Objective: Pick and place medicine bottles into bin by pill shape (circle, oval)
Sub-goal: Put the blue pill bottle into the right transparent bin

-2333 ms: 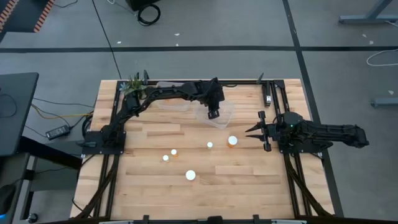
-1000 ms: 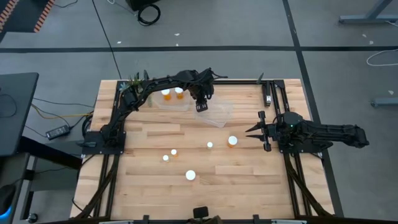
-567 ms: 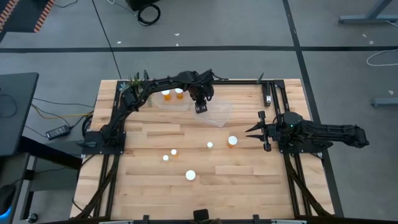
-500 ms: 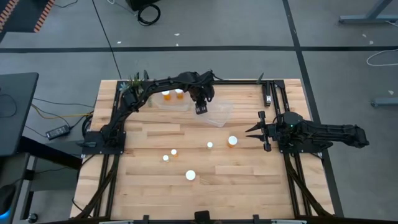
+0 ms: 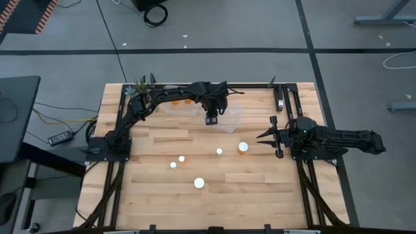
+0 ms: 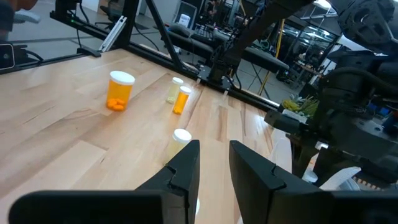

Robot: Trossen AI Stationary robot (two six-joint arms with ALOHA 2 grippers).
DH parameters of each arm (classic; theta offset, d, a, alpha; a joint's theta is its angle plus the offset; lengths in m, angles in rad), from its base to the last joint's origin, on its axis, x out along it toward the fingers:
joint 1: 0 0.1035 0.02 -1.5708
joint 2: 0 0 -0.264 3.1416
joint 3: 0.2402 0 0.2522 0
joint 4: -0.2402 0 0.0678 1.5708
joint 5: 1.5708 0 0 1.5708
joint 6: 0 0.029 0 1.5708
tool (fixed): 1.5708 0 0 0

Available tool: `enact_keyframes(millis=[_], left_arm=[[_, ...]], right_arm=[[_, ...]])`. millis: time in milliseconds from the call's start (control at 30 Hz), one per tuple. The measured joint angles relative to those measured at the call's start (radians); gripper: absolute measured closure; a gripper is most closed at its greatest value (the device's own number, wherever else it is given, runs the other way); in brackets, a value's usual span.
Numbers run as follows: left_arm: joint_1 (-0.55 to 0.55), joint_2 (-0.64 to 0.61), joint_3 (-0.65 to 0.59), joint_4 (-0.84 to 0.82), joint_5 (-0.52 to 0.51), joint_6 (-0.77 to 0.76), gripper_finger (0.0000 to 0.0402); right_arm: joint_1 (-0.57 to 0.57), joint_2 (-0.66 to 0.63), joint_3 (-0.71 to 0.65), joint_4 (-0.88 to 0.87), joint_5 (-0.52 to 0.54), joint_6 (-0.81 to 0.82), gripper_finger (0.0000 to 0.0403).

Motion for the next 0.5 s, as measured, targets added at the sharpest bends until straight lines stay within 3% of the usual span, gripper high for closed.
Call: enact_keyframes(millis=[167, 500], left_arm=[[-0.01, 0.006, 0.0, -0.042, 0.001, 0.001, 0.0262], [-0.018, 0.009, 0.0, -0.053, 0.002, 0.014, 0.0277]], right_arm=[[0.0, 0.0, 0.0, 0.0, 0.0, 0.0, 0.031], [0.0, 0.0, 0.0, 0.0, 0.0, 0.0, 0.031]])
